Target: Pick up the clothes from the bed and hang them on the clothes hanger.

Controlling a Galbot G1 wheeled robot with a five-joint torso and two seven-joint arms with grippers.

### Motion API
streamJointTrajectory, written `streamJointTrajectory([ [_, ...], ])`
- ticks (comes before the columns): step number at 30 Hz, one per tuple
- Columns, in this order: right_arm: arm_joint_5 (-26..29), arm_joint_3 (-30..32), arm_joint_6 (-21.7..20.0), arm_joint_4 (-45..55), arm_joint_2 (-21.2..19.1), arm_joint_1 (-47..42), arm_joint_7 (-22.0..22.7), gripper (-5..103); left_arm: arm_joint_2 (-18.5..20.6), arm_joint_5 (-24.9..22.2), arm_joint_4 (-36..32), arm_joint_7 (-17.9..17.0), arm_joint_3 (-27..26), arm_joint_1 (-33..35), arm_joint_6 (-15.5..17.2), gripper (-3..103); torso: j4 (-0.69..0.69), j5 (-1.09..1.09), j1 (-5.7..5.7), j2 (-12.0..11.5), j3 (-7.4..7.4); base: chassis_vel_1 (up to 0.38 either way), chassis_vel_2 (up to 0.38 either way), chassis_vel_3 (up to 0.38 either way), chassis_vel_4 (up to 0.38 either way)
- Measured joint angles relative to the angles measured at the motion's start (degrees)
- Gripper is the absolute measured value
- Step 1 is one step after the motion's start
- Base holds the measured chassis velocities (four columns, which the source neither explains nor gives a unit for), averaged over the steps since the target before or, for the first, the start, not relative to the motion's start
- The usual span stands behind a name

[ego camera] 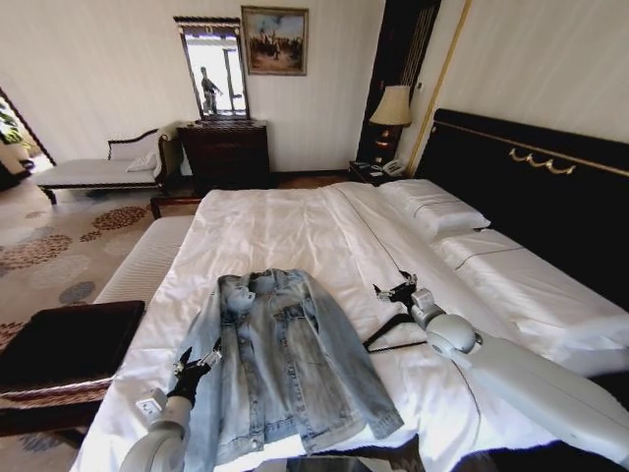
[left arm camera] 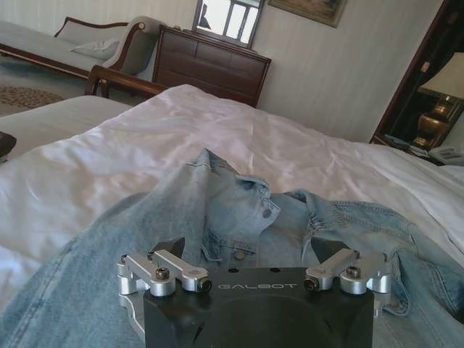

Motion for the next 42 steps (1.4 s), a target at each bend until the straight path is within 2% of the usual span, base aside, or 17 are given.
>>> streamJointTrajectory([
  [3,2.15,-0.41,-2.22,1.69,-2.68,0.54,-1.30,100,-0.13,-0.05,0.12,0.12,-0.12,0.33,-0.18,99,-0.01,0.02,0.00,0.00,0.00,-0.077,-0.069,0.052,0.041],
  [5,5.67,-1.84,-5.52,3.86,-6.10,2.83,-3.20,100,-0.22,-0.09,0.29,0.26,-0.20,0.71,-0.43,99,0.01,-0.04,-0.01,0.00,-0.01,0.000,0.000,0.000,0.000],
  [6,7.93,-4.70,-8.02,5.11,-8.56,6.16,-4.89,100,-0.30,-0.09,0.50,0.33,-0.22,0.91,-0.62,99,0.01,-0.04,-0.02,0.01,-0.01,0.000,0.000,0.000,0.000],
  [7,7.93,-4.70,-8.02,5.11,-8.56,6.16,-4.89,100,-0.30,-0.09,0.50,0.33,-0.22,0.91,-0.62,99,0.01,-0.04,-0.02,0.01,-0.01,0.000,0.000,0.000,0.000],
  [9,9.58,-14.68,-10.75,6.32,-12.07,15.15,-8.38,100,-0.54,-0.08,0.68,0.44,-0.23,1.16,-0.79,99,0.04,-0.16,-0.02,0.01,-0.01,0.037,0.054,-0.034,-0.011],
  [10,9.85,-18.27,-11.87,6.69,-13.00,18.84,-9.81,100,-0.65,-0.06,0.68,0.49,-0.22,1.25,-0.88,99,0.06,-0.10,-0.01,0.01,-0.01,0.100,0.054,-0.033,-0.008],
  [12,10.42,-20.73,-13.15,7.12,-13.77,21.73,-11.06,100,-0.76,-0.03,0.68,0.51,-0.17,1.33,-0.94,99,0.09,-0.09,-0.02,0.01,-0.01,0.100,0.054,-0.041,-0.028],
  [15,11.24,-25.77,-18.43,8.31,-15.22,26.96,-14.20,100,-0.98,0.04,0.68,0.66,0.18,1.51,-1.15,99,0.01,-0.08,-0.02,0.01,-0.01,0.039,0.026,-0.011,-0.003],
  [20,7.30,-29.08,-21.20,4.96,-13.40,29.16,-15.02,100,-1.60,0.61,0.77,0.72,0.61,1.53,-1.24,99,-0.01,-0.02,-0.01,0.01,-0.01,0.000,0.000,0.000,0.000],
  [28,5.74,-31.32,-21.71,-1.57,-9.24,29.43,-16.27,100,-1.62,0.86,-0.02,0.48,0.22,0.79,-0.72,99,0.04,-0.07,-0.01,0.01,0.00,0.000,0.000,0.000,0.000],
  [32,3.11,-32.64,-21.76,-5.23,-6.81,29.47,-17.97,100,-1.87,0.83,-0.34,0.00,0.05,0.32,-0.12,96,0.03,-0.05,-0.01,0.01,0.00,0.000,0.000,0.000,0.000],
  [34,1.18,-33.14,-21.61,-9.03,-5.35,29.47,-19.48,100,-2.29,0.81,-0.42,-0.12,0.07,0.16,0.29,99,0.02,-0.04,-0.01,0.00,0.00,0.000,0.000,0.000,0.000],
  [42,-1.63,-35.64,-21.24,-13.67,-5.14,31.00,-23.09,100,-1.89,0.76,0.64,-0.21,1.38,-1.25,0.60,100,0.02,-0.06,-0.01,0.00,0.00,0.000,0.000,0.000,0.000],
])
